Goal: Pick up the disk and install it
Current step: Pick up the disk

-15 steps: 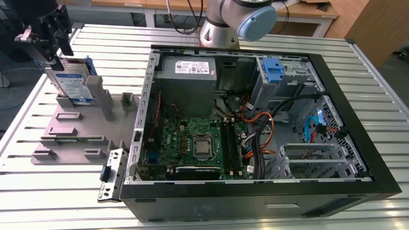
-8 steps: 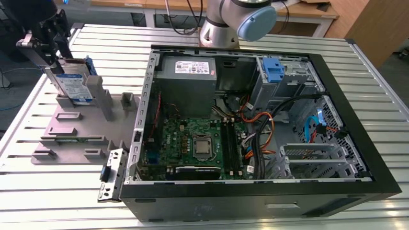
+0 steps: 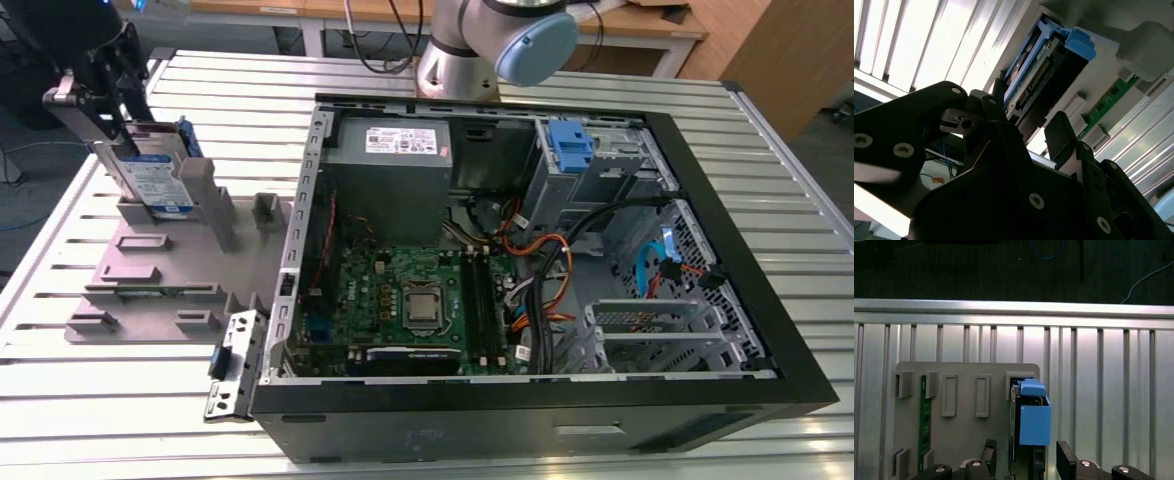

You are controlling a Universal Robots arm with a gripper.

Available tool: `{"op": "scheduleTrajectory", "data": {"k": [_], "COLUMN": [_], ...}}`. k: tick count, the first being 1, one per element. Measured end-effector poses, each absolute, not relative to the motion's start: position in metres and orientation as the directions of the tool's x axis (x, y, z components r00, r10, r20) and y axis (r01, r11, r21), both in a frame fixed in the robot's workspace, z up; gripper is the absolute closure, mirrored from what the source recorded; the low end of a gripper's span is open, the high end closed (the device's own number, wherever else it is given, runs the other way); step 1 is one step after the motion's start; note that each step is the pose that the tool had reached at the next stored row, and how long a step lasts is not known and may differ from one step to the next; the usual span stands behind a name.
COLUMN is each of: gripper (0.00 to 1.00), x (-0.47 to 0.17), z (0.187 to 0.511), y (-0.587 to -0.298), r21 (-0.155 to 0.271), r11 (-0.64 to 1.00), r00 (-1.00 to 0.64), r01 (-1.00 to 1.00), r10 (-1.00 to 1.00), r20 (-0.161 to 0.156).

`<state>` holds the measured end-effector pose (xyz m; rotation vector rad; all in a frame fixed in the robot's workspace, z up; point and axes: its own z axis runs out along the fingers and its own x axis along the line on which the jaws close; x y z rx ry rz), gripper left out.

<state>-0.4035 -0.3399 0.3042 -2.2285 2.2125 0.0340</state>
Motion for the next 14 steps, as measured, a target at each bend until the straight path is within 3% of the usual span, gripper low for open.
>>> {"op": "scheduleTrajectory", "data": {"k": [14], "gripper": [0.41], "x": [-0.4035], "z": [0.301], "y": [-0.3399], "r21": [0.014], "r11": [-0.007], "r00": [0.007], "r01": [-1.0], "r10": [-1.0], "r20": [-0.017]}}
